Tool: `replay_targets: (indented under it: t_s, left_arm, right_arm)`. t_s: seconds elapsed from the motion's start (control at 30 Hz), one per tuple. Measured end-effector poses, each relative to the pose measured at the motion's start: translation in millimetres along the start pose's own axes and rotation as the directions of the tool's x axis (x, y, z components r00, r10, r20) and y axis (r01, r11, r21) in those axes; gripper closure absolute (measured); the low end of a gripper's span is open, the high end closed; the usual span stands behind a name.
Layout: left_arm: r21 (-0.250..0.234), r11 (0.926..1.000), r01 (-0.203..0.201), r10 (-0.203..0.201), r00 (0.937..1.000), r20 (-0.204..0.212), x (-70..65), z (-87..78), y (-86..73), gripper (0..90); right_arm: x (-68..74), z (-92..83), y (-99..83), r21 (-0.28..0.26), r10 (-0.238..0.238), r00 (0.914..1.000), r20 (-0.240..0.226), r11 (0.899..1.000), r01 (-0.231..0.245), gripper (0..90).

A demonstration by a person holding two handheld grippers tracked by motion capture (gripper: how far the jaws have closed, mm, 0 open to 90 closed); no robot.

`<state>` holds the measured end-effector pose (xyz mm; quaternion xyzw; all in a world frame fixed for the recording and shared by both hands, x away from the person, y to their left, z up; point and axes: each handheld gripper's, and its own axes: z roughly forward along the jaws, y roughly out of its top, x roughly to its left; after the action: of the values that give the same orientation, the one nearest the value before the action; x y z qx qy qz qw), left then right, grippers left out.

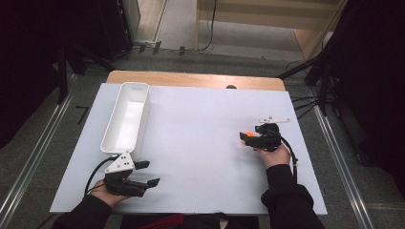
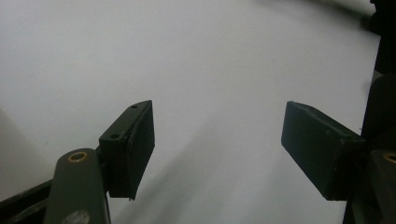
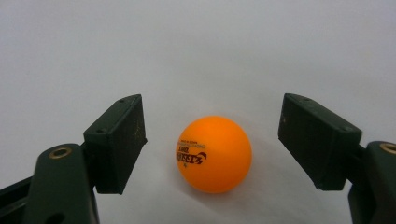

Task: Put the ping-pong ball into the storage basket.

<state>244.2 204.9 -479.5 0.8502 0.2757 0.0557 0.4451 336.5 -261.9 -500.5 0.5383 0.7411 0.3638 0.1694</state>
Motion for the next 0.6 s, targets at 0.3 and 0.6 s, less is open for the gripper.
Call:
replay_targets:
  t_s: [0.3,0.6]
  left_arm:
    - [0.0,1.0,0.001,-0.001,1.0,-0.002,-0.1,0.1,-0.1,26.4]
    - [0.0,1.0,-0.001,0.001,1.0,0.0,0.0,0.5,0.1,26.4]
  right_arm:
    - [1.0,5.8,-7.0,0.016,-0.015,0.9998,0.016,1.0,0.015,24.8]
    - [-1.8,11.6,-13.4,0.051,0.005,0.9997,0.022,0.999,-0.006,24.8]
